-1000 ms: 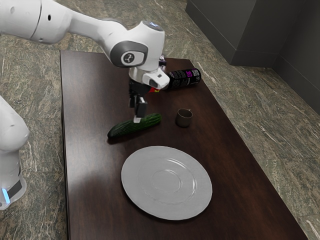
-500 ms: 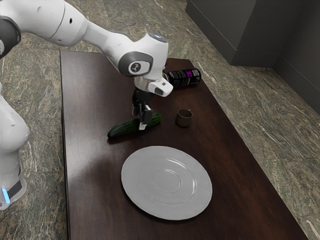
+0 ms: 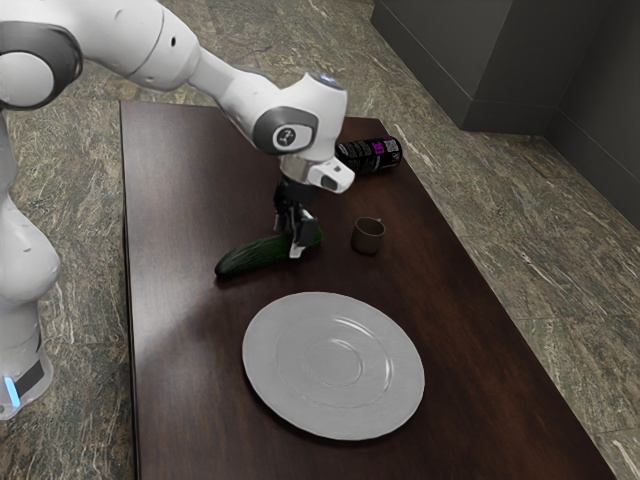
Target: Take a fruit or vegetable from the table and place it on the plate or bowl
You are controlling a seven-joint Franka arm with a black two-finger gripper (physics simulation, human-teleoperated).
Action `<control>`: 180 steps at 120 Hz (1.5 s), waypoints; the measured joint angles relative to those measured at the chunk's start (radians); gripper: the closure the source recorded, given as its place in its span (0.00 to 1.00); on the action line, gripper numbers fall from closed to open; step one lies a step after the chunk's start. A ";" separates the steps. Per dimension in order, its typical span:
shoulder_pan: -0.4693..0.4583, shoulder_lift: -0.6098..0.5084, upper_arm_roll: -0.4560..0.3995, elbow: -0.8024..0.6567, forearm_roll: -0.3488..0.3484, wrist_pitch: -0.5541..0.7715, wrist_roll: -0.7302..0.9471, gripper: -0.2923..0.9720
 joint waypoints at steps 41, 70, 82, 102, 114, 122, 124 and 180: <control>-0.002 0.038 0.003 0.016 0.012 0.011 -0.007 0.25; -0.004 0.044 0.001 0.017 0.045 0.028 -0.011 0.32; -0.005 0.048 0.001 0.016 0.056 0.049 -0.013 0.35; -0.003 0.051 0.001 0.016 0.063 0.067 -0.020 0.41; -0.003 0.051 0.001 0.017 0.065 0.073 -0.024 0.44; -0.003 0.052 0.001 0.017 0.065 0.075 -0.027 0.47; -0.002 0.052 0.001 0.017 0.066 0.076 -0.027 0.47; -0.008 0.048 0.008 0.111 0.064 -0.088 -0.052 0.57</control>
